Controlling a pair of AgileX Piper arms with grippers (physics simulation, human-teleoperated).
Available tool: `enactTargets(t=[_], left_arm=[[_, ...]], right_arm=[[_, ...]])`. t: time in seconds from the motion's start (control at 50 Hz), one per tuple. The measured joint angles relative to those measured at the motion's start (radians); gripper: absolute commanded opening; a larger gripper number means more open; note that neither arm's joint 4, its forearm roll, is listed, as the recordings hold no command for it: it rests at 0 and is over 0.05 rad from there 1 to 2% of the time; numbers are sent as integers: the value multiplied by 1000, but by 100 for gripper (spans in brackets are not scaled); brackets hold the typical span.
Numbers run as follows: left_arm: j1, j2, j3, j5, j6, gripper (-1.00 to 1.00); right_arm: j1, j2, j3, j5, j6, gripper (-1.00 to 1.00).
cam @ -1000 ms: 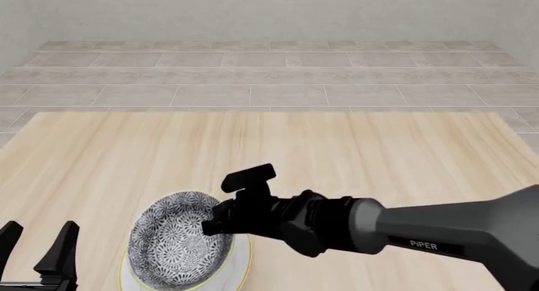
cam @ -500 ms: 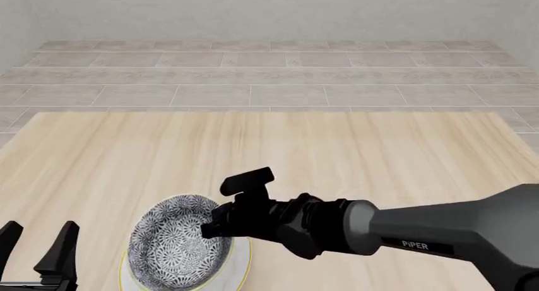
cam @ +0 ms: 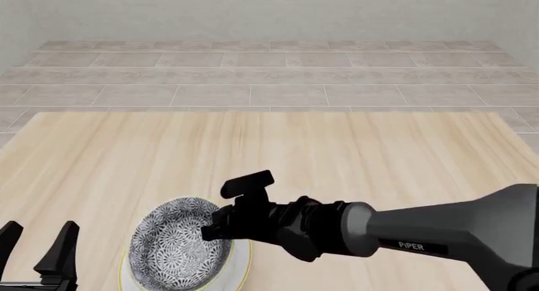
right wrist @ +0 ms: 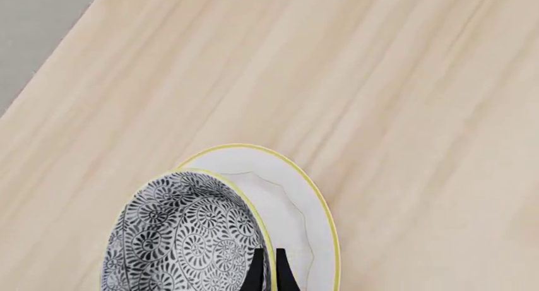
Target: Put the bowl on the plate.
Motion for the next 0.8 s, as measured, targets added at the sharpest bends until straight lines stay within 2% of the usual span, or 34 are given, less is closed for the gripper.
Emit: enactTargets(t=[0.8], left_arm=[[0, 0, 0, 0, 0, 100]], right_arm=[[0, 21, 12, -22, 8, -100]])
